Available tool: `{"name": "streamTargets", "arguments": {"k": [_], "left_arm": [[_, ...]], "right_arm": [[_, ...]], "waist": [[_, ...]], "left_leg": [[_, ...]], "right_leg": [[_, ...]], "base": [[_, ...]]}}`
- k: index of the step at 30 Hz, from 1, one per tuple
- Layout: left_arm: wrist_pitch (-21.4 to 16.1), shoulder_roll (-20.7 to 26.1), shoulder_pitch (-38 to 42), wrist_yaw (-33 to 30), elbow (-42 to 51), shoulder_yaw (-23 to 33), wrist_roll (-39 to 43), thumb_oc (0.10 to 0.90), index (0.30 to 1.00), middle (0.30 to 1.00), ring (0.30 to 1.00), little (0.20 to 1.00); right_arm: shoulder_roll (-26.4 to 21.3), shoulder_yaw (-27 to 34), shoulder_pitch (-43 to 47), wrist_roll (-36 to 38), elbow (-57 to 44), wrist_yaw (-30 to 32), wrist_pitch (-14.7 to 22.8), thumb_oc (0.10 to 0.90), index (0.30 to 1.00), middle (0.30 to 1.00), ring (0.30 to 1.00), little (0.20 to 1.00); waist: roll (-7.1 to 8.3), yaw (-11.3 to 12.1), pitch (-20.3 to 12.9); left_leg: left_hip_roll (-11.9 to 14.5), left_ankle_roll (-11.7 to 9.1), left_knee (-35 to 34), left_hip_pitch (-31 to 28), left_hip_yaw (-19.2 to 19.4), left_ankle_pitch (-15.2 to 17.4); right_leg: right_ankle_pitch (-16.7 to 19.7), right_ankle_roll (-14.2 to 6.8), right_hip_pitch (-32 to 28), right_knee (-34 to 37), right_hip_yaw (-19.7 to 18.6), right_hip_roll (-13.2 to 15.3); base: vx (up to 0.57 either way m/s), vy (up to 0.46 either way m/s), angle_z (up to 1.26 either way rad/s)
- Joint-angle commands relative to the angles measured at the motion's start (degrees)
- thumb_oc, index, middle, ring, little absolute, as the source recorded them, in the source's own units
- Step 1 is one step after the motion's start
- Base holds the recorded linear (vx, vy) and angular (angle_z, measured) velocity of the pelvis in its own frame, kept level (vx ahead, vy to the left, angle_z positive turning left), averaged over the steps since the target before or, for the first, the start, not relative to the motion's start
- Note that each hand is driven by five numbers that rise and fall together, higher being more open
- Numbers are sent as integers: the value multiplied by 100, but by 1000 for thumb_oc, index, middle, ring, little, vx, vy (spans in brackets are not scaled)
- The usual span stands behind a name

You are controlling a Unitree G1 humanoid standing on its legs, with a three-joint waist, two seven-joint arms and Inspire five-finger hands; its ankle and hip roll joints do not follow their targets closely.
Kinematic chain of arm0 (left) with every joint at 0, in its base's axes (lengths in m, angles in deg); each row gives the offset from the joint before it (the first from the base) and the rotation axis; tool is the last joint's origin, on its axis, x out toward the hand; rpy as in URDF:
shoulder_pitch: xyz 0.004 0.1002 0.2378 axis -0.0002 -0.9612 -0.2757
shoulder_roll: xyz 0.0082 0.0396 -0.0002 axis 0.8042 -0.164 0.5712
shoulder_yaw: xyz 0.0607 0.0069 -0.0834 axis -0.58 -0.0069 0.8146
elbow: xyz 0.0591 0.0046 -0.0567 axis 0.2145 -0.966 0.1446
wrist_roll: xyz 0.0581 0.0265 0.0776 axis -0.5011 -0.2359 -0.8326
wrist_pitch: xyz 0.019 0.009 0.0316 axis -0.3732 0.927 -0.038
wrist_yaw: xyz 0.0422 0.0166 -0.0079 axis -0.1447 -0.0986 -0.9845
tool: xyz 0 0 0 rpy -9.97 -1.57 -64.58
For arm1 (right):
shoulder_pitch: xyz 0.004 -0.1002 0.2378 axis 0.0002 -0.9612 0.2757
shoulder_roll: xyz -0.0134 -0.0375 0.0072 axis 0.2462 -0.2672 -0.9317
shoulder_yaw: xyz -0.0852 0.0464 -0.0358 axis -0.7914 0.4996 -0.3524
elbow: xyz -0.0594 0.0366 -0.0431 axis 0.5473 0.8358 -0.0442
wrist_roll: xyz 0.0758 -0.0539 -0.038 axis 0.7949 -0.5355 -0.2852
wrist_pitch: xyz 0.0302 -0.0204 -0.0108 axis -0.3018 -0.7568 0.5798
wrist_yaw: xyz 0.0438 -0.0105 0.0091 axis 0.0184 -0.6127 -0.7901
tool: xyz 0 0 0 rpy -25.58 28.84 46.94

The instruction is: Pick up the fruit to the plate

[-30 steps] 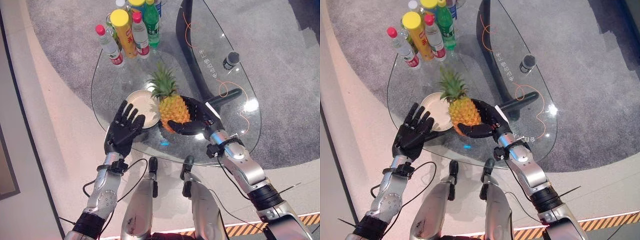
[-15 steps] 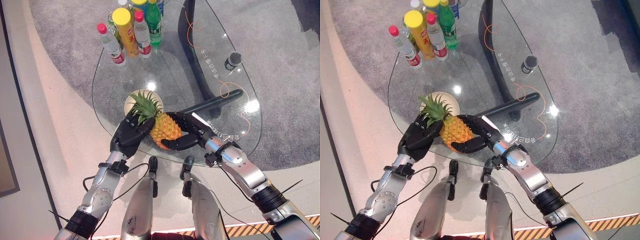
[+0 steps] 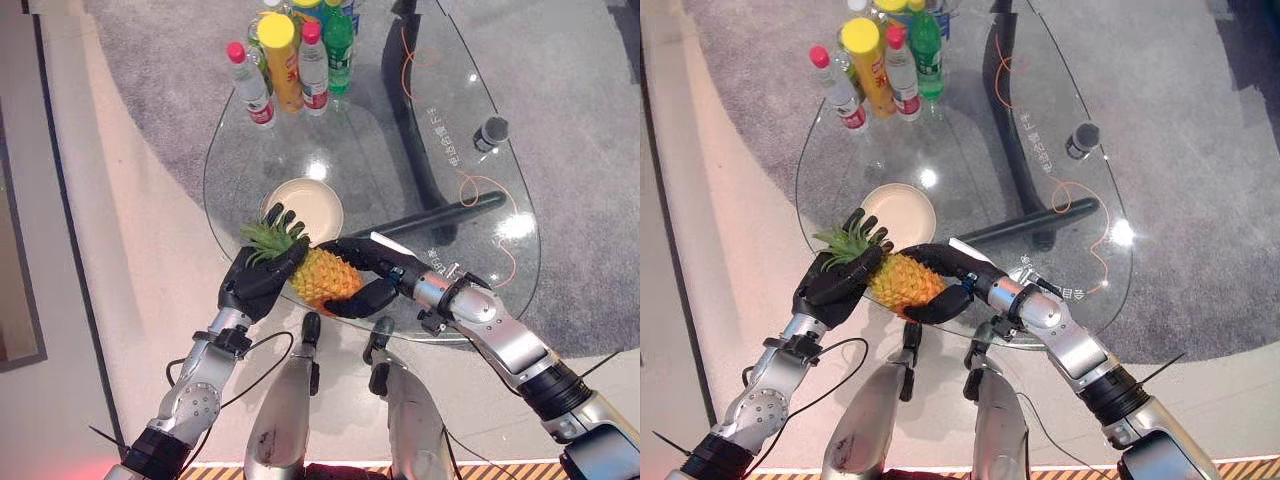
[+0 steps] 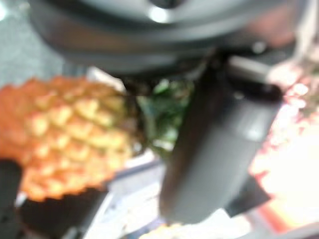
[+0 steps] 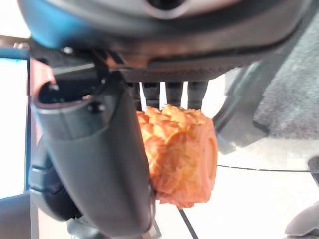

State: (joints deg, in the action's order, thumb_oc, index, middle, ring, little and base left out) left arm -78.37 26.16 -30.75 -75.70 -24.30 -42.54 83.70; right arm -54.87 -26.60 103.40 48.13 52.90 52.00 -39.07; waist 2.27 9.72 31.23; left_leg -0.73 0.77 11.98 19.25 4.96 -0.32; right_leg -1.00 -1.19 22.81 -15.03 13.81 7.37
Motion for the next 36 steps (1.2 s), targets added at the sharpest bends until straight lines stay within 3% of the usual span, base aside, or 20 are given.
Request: {"name": "streamTargets", "arguments": {"k": [1, 7, 14, 17, 18, 19, 20, 36], "left_arm": [[-203, -291, 401, 680, 1348, -4, -35, 800, 900, 900, 900, 900], [-105, -393, 380, 687, 1365, -96, -75, 800, 900, 900, 900, 900], [-293, -490, 363, 586, 1316, -126, -247, 800, 900, 900, 900, 900], [-415, -503, 361, 883, 1329, -96, -91, 800, 900, 900, 900, 900], [-447, -516, 357, 1008, 1336, -98, 3, 709, 822, 822, 822, 809], [-475, -526, 353, 1062, 1369, -96, 78, 498, 641, 641, 641, 598], [-502, -535, 349, 1081, 1381, -100, 98, 100, 300, 300, 300, 200], [-636, -821, 426, 1194, 1394, -103, 305, 100, 300, 300, 300, 200]], "right_arm": [[333, -770, 360, 139, -1399, -703, 583, 100, 300, 300, 300, 200], [563, -753, 448, 612, -1566, -984, 786, 100, 300, 300, 300, 200], [770, -766, 400, 605, -1630, -932, 646, 100, 300, 300, 300, 200], [803, -745, 354, 560, -1594, -813, 626, 100, 300, 300, 300, 200], [822, -733, 329, 537, -1579, -792, 635, 100, 300, 300, 300, 200], [837, -719, 306, 516, -1554, -777, 650, 100, 300, 300, 300, 200], [847, -721, 300, 508, -1544, -764, 654, 100, 300, 300, 300, 200], [1094, -665, 284, 431, -1362, -564, 584, 100, 300, 300, 300, 200]], "waist": [[-49, 5, -144], [-42, 28, -144], [-52, 27, -144], [-71, 29, -144], [-75, 26, -144], [-78, 27, -144], [-77, 28, -144], [-54, 45, -144]], "left_leg": [[-426, 186, 421, 188, -104, 182], [-452, 212, 392, 186, -143, 159], [-460, 221, 401, 179, -144, 168], [-464, 222, 373, 168, -137, 160], [-463, 219, 369, 169, -137, 159], [-466, 221, 360, 162, -136, 160], [-466, 219, 357, 158, -136, 161], [-487, 252, 369, 104, -154, 194]], "right_leg": [[46, -158, -365, -172, 237, -95], [83, -183, -374, -138, 204, -124], [97, -205, -378, -129, 185, -109], [103, -216, -391, -108, 191, -94], [107, -216, -390, -105, 192, -90], [110, -219, -392, -102, 196, -87], [109, -221, -396, -102, 197, -87], [121, -255, -439, -138, 219, -45]], "base": [[-7, -21, 6], [-2, -4, 4], [0, 0, 0], [0, 0, 0], [0, 0, 0], [0, 0, 0], [0, 0, 0], [0, 0, 0]]}}
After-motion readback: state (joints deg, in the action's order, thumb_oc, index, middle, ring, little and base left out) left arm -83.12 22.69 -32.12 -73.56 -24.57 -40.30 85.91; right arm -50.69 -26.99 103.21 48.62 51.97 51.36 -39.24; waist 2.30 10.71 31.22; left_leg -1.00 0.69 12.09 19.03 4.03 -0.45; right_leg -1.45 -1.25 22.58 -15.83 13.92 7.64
